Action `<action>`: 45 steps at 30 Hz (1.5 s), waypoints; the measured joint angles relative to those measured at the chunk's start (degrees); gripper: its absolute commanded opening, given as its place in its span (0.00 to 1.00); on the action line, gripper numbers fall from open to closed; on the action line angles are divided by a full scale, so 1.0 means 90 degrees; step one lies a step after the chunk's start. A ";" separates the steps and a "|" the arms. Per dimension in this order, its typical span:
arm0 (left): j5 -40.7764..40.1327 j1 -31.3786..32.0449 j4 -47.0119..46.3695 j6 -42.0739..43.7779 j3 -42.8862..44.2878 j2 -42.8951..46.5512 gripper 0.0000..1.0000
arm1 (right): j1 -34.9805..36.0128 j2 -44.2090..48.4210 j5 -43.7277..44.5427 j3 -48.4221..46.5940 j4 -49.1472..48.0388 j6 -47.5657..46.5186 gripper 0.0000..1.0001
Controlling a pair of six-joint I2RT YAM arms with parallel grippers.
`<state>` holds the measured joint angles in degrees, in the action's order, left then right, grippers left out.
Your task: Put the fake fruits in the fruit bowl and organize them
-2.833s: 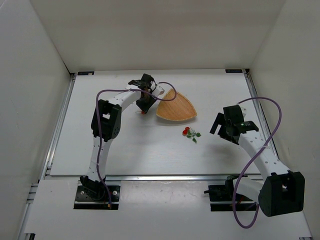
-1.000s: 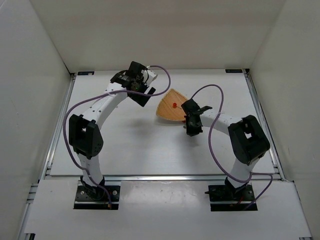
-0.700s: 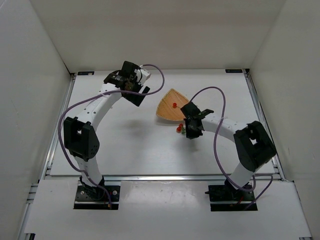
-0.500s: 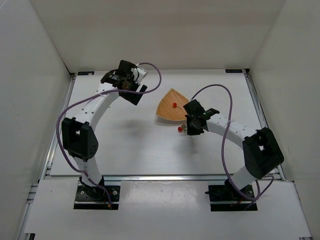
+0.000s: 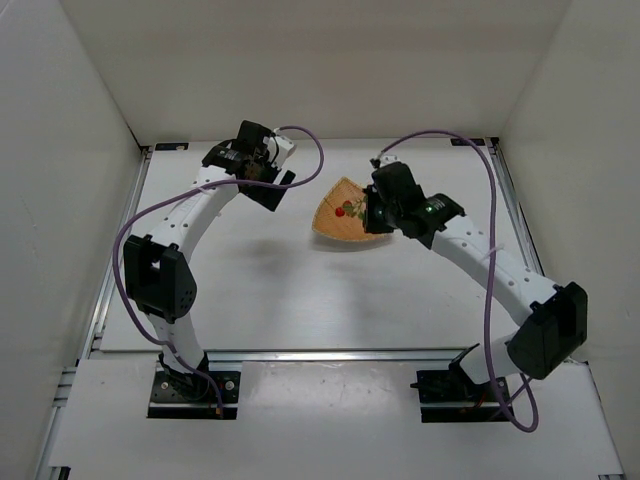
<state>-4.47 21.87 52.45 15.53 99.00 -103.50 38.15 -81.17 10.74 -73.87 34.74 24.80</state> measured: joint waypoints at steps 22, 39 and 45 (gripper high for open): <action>-0.0194 -0.0413 -0.0012 -0.0019 -0.0459 0.0449 1.00 | -0.0580 -0.2633 -0.0015 -0.2110 0.0629 -0.0304 1.00; -0.0959 -0.2431 -0.0408 -0.1586 -0.1559 0.1205 1.00 | -0.4602 0.0862 -0.0648 0.2259 0.0561 0.0219 1.00; -0.0741 -0.2737 -0.0571 -0.2295 -0.1814 0.2178 1.00 | -0.4784 0.0979 -0.0755 0.2312 0.0478 0.0199 1.00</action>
<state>-11.14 -2.76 47.31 -5.13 82.67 -83.90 -4.91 -72.36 3.95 -53.06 39.05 26.59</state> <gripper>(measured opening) 0.998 0.996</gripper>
